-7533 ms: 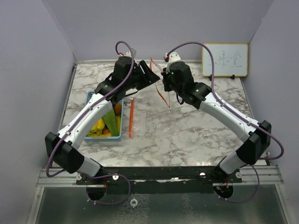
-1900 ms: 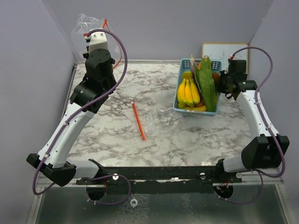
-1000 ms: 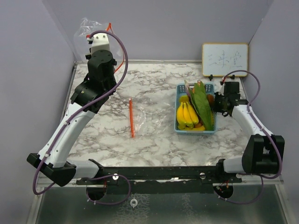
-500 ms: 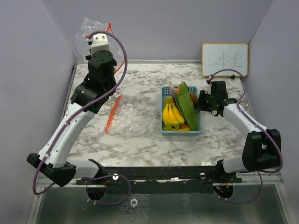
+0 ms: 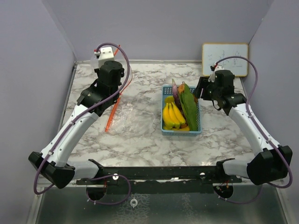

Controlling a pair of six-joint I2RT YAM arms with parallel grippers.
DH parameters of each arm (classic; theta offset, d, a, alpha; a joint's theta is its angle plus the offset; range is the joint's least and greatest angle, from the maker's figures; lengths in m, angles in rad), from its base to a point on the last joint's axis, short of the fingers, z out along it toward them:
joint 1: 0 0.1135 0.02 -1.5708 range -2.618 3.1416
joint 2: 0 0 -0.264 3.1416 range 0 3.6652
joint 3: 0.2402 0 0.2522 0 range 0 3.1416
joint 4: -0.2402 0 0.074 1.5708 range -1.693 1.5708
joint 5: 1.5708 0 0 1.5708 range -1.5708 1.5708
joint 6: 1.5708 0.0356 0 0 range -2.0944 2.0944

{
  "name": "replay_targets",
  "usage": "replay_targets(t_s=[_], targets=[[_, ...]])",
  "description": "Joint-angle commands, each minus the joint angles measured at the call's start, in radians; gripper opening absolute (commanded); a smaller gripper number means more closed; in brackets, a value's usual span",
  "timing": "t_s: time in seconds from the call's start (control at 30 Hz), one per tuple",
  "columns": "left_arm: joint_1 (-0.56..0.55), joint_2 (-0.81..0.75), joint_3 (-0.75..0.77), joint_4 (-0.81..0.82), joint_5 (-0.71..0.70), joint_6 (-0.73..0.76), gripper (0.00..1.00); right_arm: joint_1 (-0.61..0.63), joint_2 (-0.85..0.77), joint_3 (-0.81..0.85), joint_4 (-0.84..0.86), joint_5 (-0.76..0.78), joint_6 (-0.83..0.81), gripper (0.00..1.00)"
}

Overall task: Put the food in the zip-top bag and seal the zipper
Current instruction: Place the bin at the center of the board, then pick up the fake vegetable from the bin.

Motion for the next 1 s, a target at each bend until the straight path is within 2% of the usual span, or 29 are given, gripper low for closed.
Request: replay_targets(t_s=[0.0, 0.2, 0.53, 0.7, 0.83, 0.97], targets=[[0.004, -0.039, -0.035, -0.094, 0.127, -0.159, 0.00, 0.114, 0.004, 0.043, -0.034, -0.023, 0.024, 0.58], [0.005, -0.032, -0.034, -0.156, 0.316, -0.244, 0.00, 0.235, 0.112, 0.094, 0.010, -0.030, 0.056, 0.60], [0.005, -0.052, -0.077, -0.219, 0.418, -0.392, 0.00, 0.303, 0.268, 0.161, 0.044, -0.017, 0.112, 0.63], [0.003, 0.021, -0.047, -0.251, 0.517, -0.370, 0.00, 0.347, 0.263, 0.238, -0.093, 0.118, 0.118, 0.63], [0.005, 0.012, -0.077, -0.225, 0.546, -0.346, 0.00, 0.350, 0.202, 0.237, -0.219, 0.237, 0.091, 0.68], [0.005, 0.024, -0.056, -0.211, 0.562, -0.312, 0.00, 0.350, 0.157, 0.187, -0.309, 0.291, 0.083, 0.73]])
